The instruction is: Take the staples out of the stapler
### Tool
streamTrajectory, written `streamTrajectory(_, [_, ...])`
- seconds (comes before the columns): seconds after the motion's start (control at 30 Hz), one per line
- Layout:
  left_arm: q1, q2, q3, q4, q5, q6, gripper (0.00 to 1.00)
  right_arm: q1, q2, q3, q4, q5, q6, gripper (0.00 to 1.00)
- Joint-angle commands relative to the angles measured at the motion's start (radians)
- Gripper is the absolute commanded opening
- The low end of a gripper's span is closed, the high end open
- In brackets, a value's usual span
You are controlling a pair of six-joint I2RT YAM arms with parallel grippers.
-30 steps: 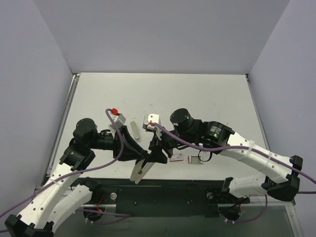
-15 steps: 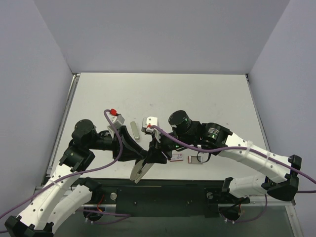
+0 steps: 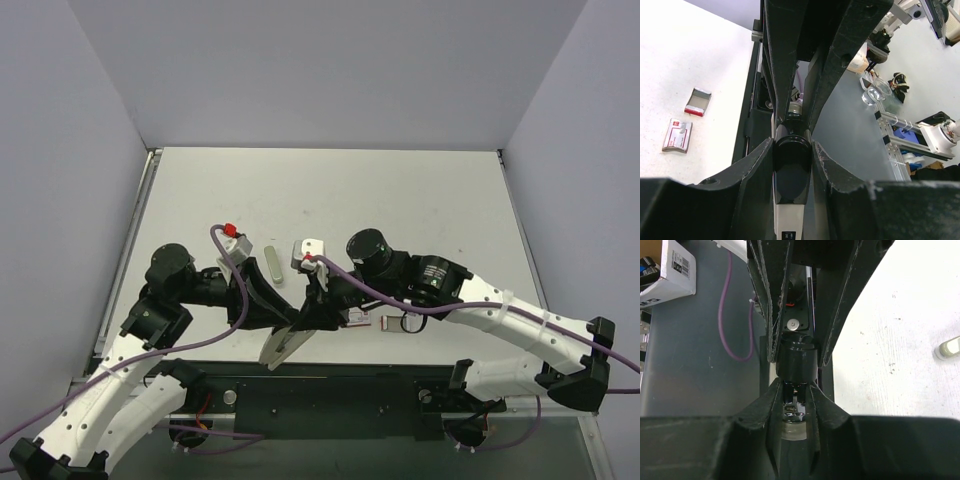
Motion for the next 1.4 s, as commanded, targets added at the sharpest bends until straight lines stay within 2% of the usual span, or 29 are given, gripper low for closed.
streamTrajectory(0.0, [-0.002,-0.020,0.025,0.106,0.017,-0.045,0.00,0.015,-0.061,-0.095,0.048,0.006,-0.008,0.00])
streamTrajectory(0.23, [0.002,-0.083,0.003,0.170,-0.091,-0.060,0.00,0.016,-0.142,-0.243,0.190,0.029,0.088,0.00])
streamTrajectory(0.43, [0.002,-0.072,0.009,0.141,-0.123,-0.051,0.00,0.025,-0.167,-0.240,0.169,0.057,0.096,0.00])
streamTrajectory(0.57, [0.002,-0.069,0.015,0.133,-0.204,-0.051,0.00,0.025,-0.206,-0.275,0.157,0.120,0.098,0.00])
streamTrajectory(0.6, [0.001,-0.065,0.015,0.141,-0.222,-0.062,0.00,0.025,-0.219,-0.283,0.155,0.152,0.105,0.06])
streamTrajectory(0.7, [-0.001,-0.056,0.006,0.202,-0.236,-0.088,0.00,0.025,-0.237,-0.307,0.145,0.196,0.116,0.14])
streamTrajectory(0.73, [-0.001,-0.050,0.006,0.209,-0.232,-0.086,0.00,0.025,-0.248,-0.309,0.139,0.222,0.119,0.20])
streamTrajectory(0.97, [-0.013,-0.016,0.031,0.207,-0.223,-0.066,0.00,0.025,-0.312,-0.300,0.092,0.336,0.116,0.44])
streamTrajectory(1.1, [-0.015,0.000,0.060,0.124,-0.271,-0.002,0.00,0.024,-0.338,-0.261,0.066,0.408,0.108,0.49])
streamTrajectory(1.37, [-0.015,0.026,0.092,0.046,-0.368,0.047,0.00,0.024,-0.332,-0.166,0.045,0.623,0.121,0.50])
